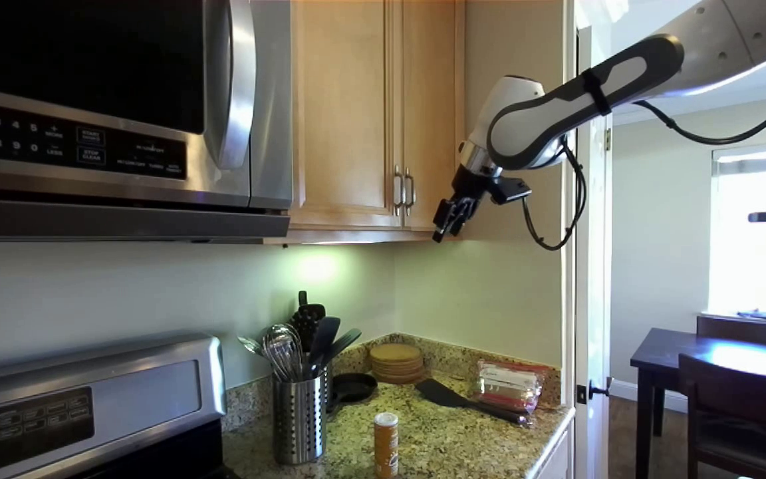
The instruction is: Open the top left cabinet door then remove the brown bottle out of the cabinet and close the left cabinet door
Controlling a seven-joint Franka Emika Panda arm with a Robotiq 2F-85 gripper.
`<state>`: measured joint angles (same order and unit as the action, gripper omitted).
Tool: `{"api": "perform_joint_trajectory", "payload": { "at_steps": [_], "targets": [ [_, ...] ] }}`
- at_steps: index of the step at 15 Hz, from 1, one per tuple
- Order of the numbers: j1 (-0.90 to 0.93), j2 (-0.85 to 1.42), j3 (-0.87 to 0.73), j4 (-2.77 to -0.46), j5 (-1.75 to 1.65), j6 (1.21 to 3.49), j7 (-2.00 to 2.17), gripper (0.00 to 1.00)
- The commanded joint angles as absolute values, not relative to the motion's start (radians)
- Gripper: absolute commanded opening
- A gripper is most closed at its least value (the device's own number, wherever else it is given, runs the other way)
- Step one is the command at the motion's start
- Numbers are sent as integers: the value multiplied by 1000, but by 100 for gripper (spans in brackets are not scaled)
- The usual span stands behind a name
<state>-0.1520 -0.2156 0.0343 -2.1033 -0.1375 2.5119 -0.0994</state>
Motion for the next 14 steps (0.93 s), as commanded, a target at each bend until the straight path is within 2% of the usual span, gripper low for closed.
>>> {"api": "perform_joint_trajectory", "payload": {
  "at_steps": [1,5,6,14],
  "targets": [
    [-122,-326,-32,-2178,-128,2389,-152,100],
    [-132,-408,-71,-2251,-166,2373,-186,100],
    [-124,-334,-61,-2177,-155,2369,-153,100],
    [-126,-379,-74,-2222,-158,2369,-171,100]
  ]
}}
